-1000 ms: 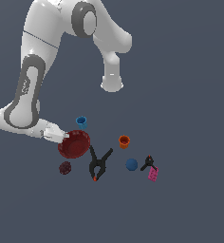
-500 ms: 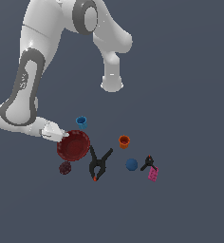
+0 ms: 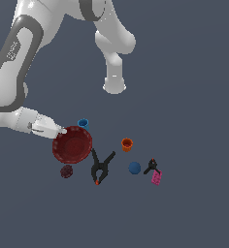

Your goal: Pick up a designated object from a clutter of objects.

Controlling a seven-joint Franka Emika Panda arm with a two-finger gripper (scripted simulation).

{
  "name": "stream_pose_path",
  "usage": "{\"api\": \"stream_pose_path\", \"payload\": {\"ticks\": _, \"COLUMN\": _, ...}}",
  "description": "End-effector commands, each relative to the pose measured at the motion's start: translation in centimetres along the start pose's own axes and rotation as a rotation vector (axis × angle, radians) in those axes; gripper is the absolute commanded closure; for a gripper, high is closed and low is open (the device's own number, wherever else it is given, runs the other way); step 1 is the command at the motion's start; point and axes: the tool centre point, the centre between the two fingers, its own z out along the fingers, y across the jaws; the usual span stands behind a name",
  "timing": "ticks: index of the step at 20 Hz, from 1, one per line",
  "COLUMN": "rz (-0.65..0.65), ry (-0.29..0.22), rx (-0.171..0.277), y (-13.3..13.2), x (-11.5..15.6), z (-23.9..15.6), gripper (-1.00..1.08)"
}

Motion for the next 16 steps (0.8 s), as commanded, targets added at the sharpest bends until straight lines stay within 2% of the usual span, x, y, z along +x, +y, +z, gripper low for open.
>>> {"api": "stream_pose_path", "payload": {"ticks": 1, "rz": -0.002, "ry": 0.001, "rx": 0.0, "y": -2.4, "x": -1.4, "z": -1.7, "gripper": 1.08}}
{"api": "stream_pose_path", "payload": {"ticks": 11, "rz": -0.002, "ry": 0.001, "rx": -0.001, "y": -11.4, "x": -6.1, "z": -7.7, "gripper": 1.08}}
{"api": "stream_pose_path", "payload": {"ticks": 16, "rz": -0.002, "ry": 0.001, "rx": 0.0, "y": -15.0, "x": -7.8, "z": -10.1, "gripper": 1.08}}
